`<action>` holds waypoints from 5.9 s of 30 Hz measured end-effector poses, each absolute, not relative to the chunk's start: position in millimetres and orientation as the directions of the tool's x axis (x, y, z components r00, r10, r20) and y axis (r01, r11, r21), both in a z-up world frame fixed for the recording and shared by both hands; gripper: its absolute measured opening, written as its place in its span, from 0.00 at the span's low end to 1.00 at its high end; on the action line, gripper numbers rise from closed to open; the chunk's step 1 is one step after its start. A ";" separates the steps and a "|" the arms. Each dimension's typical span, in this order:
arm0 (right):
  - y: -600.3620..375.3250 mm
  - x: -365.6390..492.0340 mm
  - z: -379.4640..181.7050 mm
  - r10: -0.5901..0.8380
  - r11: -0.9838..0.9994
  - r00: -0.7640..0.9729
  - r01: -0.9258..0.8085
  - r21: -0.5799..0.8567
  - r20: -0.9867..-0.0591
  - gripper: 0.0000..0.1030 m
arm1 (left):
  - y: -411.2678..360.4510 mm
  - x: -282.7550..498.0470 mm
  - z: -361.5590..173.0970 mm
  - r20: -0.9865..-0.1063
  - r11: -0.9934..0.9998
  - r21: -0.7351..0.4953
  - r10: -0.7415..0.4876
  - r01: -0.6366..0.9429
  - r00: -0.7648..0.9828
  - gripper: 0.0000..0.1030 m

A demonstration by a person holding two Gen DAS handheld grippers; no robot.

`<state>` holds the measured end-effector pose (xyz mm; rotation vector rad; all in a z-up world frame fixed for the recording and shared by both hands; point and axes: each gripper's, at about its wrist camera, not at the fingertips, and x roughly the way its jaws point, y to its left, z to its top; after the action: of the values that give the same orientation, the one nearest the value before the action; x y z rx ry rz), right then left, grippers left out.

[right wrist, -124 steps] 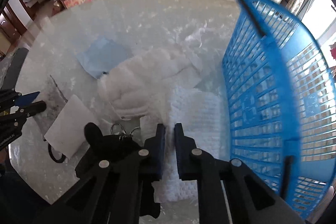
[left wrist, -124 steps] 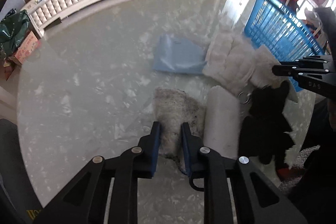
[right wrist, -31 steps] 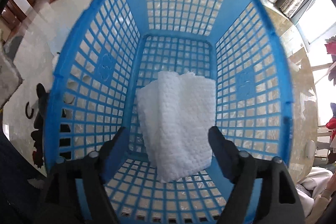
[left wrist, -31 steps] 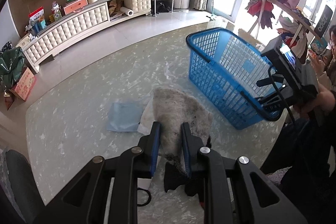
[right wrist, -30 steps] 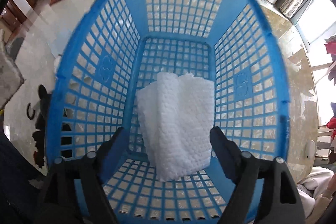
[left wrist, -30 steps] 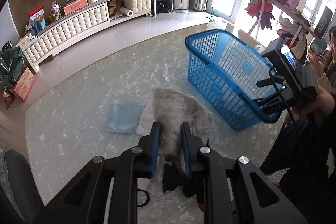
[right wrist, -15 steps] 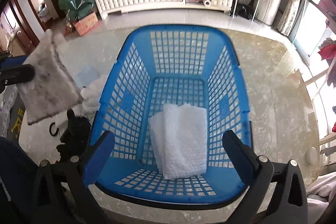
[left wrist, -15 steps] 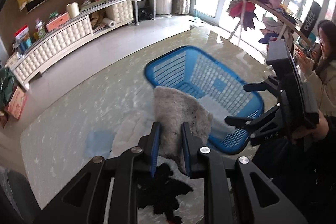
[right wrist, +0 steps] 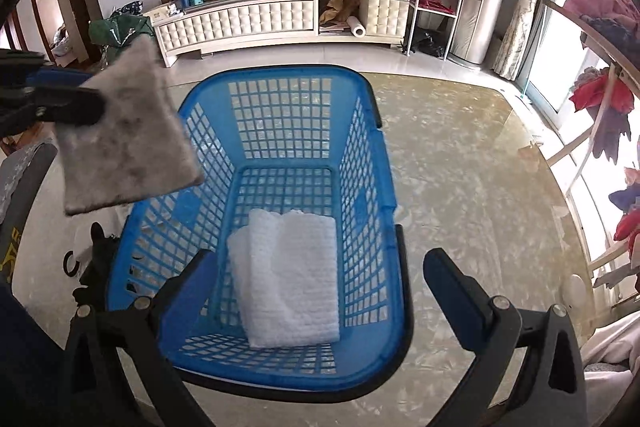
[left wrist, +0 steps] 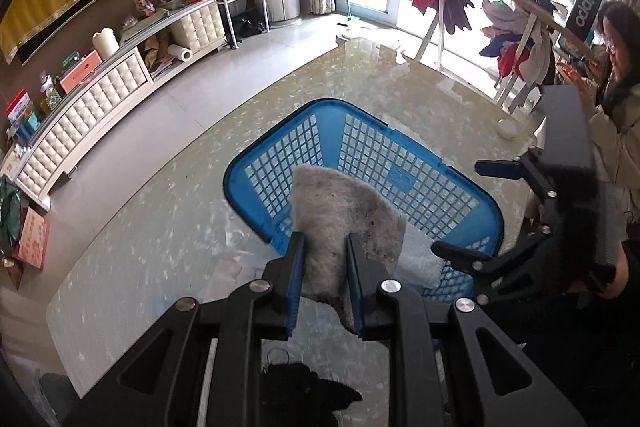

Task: Organize soft objects
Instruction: 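Carry the grey fuzzy cloth over the basket with the left gripper and release it, then move the right gripper to the black plush toy and close on it, then lift the black plush toy with the right gripper toward the basket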

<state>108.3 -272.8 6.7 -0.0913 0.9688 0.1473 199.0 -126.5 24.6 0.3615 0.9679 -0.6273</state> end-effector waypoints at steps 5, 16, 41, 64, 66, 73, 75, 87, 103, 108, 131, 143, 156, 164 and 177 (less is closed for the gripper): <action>-278.3 109.2 7.7 0.078 0.989 0.549 -0.151 -0.007 -0.832 1.00 | -142.7 218.0 6.7 -0.861 0.751 0.048 -0.303 0.658 0.409 0.18; -278.2 110.7 4.4 0.070 0.989 0.529 -0.147 -0.010 -0.846 1.00 | -163.4 267.3 -50.5 -0.910 0.720 0.073 -0.234 0.690 0.342 0.18; -289.8 115.7 1.9 0.073 0.995 0.504 -0.099 0.026 -0.861 1.00 | -183.0 282.9 -71.0 -0.904 0.683 0.177 -0.172 0.709 0.391 0.74; -273.5 100.5 24.1 0.140 0.985 0.558 -0.159 0.060 -0.818 1.00 | -109.7 184.7 12.3 -0.822 0.769 0.168 -0.236 0.617 0.518 1.00; -270.5 100.7 24.9 0.142 0.985 0.557 -0.161 0.062 -0.818 1.00 | -100.5 175.9 16.4 -0.817 0.781 0.155 -0.243 0.605 0.524 1.00; -247.7 93.0 41.9 0.168 0.978 0.584 -0.200 0.060 -0.795 1.00 | -64.2 143.6 22.5 -0.814 0.810 0.145 -0.229 0.569 0.534 1.00; -239.4 88.1 47.4 0.187 0.974 0.588 -0.213 0.073 -0.787 1.00 | -52.8 133.7 23.5 -0.817 0.814 0.130 -0.236 0.566 0.527 1.00; -179.6 67.8 57.8 0.235 0.950 0.564 -0.306 0.064 -0.792 1.00 | 22.5 95.9 22.3 -0.822 0.863 0.060 -0.242 0.502 0.515 1.00; -106.8 68.3 30.7 0.227 0.912 0.476 -0.411 0.014 -0.850 1.00 | 94.0 81.3 -18.4 -0.825 0.900 0.002 -0.245 0.436 0.509 1.00; -89.2 69.7 18.2 0.218 0.905 0.447 -0.425 0.009 -0.867 1.00 | 101.0 84.5 -37.0 -0.844 0.903 0.000 -0.230 0.430 0.484 1.00; -50.2 92.6 -41.8 0.180 0.901 0.308 -0.433 0.031 -0.934 1.00 | 123.9 95.6 -112.5 -0.912 0.917 -0.021 -0.181 0.398 0.369 1.00; -52.8 110.0 -75.0 0.168 0.910 0.251 -0.411 0.052 -0.953 1.00 | 122.6 112.7 -148.5 -0.942 0.922 0.027 -0.106 0.387 0.318 1.00; -52.3 124.9 -92.6 0.183 0.912 0.220 -0.401 0.082 -0.958 0.94 | 118.7 135.3 -175.8 -0.961 0.920 -0.005 -0.112 0.393 0.251 0.92; -55.1 135.3 -101.4 0.242 0.912 0.172 -0.377 0.164 -0.955 0.92 | 122.0 138.5 -169.5 -0.953 0.921 -0.018 -0.134 0.389 0.271 0.42; -46.8 130.0 -96.9 0.318 0.884 0.176 -0.409 0.225 -0.932 0.53 | 111.6 122.6 -160.9 -0.956 0.894 -0.077 -0.192 0.441 0.223 0.08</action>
<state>130.0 -46.8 -96.9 -0.0826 1.2956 0.5159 122.6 111.6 -160.9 0.2286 1.2753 -0.4428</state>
